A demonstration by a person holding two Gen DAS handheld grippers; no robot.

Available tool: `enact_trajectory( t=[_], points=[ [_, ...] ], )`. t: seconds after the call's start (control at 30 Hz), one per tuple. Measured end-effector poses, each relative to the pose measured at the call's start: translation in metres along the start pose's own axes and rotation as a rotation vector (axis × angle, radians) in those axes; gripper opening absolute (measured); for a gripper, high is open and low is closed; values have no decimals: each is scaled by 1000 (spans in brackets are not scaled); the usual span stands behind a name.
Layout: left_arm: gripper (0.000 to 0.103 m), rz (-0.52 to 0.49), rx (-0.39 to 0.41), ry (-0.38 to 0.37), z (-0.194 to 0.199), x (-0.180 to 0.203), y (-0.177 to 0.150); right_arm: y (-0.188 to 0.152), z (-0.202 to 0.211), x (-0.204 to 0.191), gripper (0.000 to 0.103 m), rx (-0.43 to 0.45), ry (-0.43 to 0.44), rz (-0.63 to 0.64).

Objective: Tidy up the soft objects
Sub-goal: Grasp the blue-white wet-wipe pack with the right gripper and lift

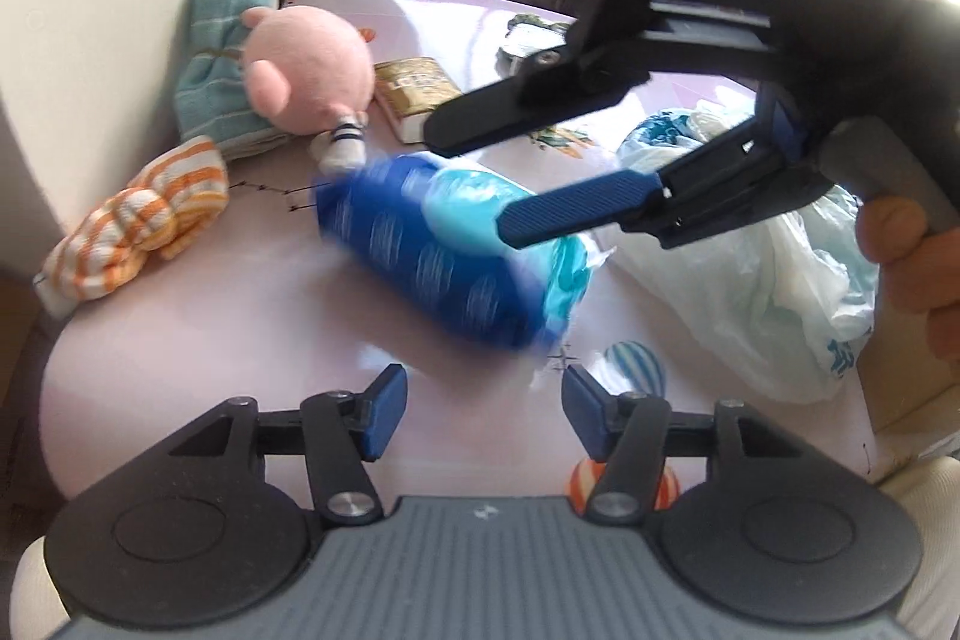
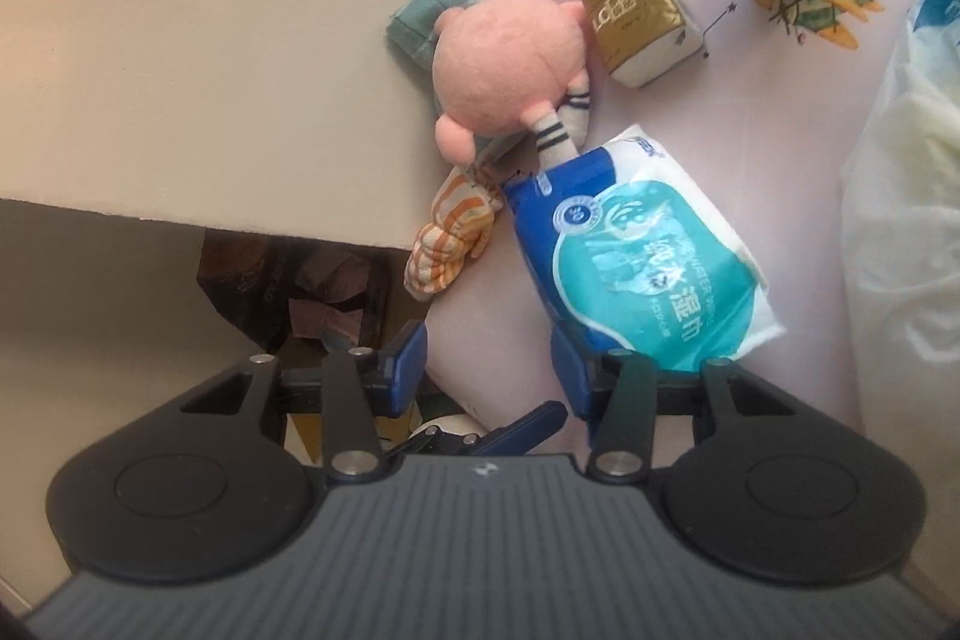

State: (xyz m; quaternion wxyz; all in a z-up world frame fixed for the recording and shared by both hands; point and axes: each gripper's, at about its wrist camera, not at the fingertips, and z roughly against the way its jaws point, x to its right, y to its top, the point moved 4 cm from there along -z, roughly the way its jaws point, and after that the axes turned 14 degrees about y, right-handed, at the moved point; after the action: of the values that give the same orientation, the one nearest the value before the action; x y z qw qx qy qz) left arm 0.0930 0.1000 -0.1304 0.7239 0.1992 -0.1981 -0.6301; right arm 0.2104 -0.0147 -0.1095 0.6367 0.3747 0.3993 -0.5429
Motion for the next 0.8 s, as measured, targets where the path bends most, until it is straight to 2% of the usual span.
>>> enact_trajectory(
  t=[0.1,0.2,0.4,0.6,0.8],
  points=[
    [63,37,7,8,1,-15,-1,-3,3,-5,52,9,23,7],
    [63,107,-8,-15,-2,-26,5,7,21,-8,57,77,19,24],
    [65,214,-6,-71,-5,-36,20,35,29,-3,58,144,-143,122],
    [66,211,-51,-97,-27,-24,37,54,-6,24,58,119,-211,118],
    [67,170,-59,-48,-41,-21,43,34,-24,44,58,9,-207,52]
  ],
)
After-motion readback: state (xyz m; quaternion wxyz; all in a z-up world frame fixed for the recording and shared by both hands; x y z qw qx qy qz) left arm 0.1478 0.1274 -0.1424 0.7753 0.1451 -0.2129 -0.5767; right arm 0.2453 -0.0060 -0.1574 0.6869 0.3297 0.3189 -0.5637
